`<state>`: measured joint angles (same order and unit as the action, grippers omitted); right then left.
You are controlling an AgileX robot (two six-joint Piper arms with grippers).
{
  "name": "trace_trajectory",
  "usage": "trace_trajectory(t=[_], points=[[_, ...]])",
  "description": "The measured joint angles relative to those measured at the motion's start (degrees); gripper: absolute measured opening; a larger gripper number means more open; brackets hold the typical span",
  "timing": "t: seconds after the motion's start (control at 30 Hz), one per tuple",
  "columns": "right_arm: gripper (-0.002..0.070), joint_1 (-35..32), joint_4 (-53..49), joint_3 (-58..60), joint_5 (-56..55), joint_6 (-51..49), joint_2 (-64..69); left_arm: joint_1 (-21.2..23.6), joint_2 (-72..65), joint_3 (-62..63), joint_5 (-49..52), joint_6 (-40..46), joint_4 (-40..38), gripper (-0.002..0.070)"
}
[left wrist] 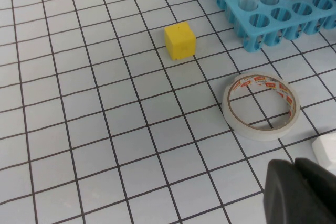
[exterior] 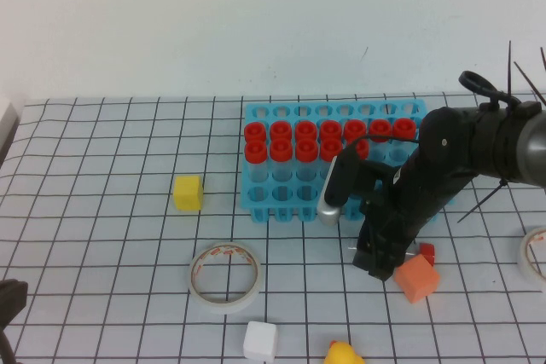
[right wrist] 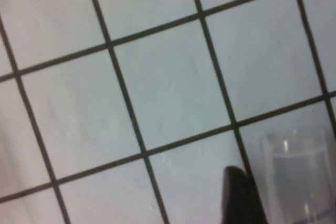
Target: Place the test tubes
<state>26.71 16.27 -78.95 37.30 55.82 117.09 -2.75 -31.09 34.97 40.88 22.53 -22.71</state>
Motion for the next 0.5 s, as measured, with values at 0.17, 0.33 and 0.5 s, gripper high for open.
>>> trace_trajectory(t=[0.17, 0.33, 0.5], points=[[0.0271, 0.0, 0.0, 0.0, -0.02, 0.38, 0.0, 0.0, 0.0, 0.0, 0.0, 0.12, 0.0, -0.0001], [0.0223, 0.0, 0.0, 0.0, -0.25, 0.38, 0.0, 0.0, 0.0, 0.0, 0.0, 0.22, 0.0, -0.0001], [0.0223, 0.0, 0.0, 0.0, -1.04, 0.38, 0.0, 0.0, 0.0, 0.0, 0.0, 0.22, 0.0, -0.0001]])
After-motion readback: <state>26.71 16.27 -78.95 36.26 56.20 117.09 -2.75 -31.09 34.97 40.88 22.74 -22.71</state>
